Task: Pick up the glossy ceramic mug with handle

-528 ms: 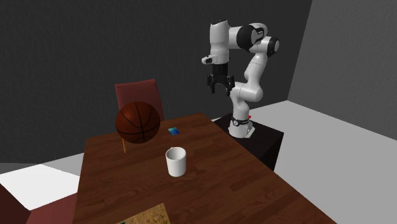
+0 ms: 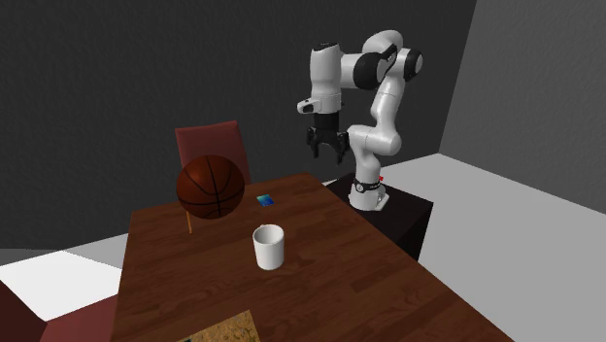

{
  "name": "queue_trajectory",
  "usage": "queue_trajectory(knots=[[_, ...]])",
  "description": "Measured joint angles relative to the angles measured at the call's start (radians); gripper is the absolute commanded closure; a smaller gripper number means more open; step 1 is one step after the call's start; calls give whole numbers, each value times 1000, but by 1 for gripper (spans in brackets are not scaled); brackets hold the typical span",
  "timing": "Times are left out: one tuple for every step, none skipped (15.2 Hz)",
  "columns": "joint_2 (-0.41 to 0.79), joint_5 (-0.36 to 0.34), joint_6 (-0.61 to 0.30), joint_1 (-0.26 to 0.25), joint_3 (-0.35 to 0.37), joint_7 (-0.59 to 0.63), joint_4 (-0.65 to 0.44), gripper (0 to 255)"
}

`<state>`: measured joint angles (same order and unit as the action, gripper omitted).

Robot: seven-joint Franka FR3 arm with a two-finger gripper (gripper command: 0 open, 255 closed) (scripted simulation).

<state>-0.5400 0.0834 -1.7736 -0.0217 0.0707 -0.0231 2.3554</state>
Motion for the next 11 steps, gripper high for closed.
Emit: queue_trajectory(knots=[[34,-2,-21,0,7,9,-14,0],[73,-2,-44,-1,19,24,-31,0],[119,-6,-61,0,26,34,-60,0],[156,-12,-84,3,30,40,-73,0],[194,-16,-101,3,37,51,-94,0],[240,-22,-126,5,42,60,-116,0],[280,-29,-137,5,48,72,-144,0],[315,-35,-152,6,53,82,-163,0],[355,-43,-166,6,58,94,-189,0],[393,-52,-169,8,60,101,-223,0],[429,-60,-180,8,63,112,-247,0]])
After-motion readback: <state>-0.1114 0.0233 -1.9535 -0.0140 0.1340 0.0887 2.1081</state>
